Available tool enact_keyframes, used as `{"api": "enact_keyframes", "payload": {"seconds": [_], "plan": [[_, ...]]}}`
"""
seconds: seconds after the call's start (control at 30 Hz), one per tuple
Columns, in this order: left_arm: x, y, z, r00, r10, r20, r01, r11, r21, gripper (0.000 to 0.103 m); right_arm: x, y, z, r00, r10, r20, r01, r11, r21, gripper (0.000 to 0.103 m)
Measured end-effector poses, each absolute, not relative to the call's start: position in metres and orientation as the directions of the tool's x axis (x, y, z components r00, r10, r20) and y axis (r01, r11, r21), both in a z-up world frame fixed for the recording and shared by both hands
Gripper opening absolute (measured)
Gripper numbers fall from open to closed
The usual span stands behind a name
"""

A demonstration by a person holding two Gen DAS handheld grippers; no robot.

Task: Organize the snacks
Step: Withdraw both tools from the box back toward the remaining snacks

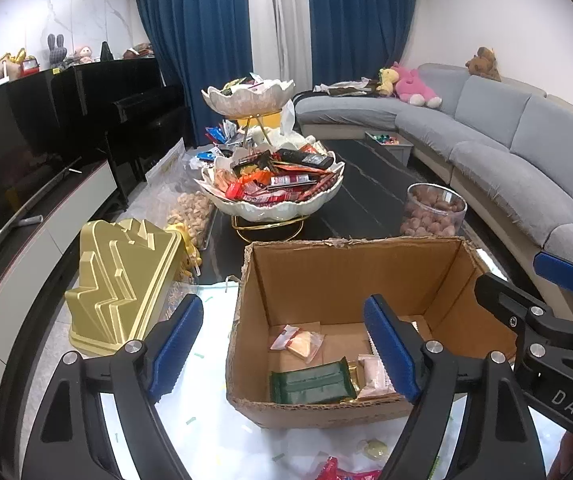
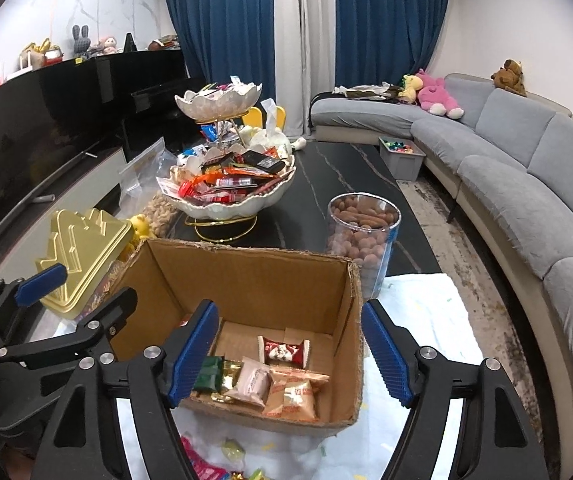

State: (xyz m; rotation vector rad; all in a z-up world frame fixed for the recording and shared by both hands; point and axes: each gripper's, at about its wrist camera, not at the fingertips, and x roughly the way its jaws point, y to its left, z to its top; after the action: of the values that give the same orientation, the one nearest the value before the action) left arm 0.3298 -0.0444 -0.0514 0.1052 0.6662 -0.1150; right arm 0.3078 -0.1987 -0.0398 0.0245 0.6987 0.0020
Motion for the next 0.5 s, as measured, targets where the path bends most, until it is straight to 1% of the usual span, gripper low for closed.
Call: {"api": "enact_keyframes", "payload": {"seconds": [0.5], "plan": [[0.298, -0.047, -0.03, 0.807, -0.063, -0.588, 0.14, 0.986, 0.086, 0.085, 0.278, -0.201, -0.018, 0.789, 0.0, -0.615, 0.012, 1.0, 0.016, 0.075]]}}
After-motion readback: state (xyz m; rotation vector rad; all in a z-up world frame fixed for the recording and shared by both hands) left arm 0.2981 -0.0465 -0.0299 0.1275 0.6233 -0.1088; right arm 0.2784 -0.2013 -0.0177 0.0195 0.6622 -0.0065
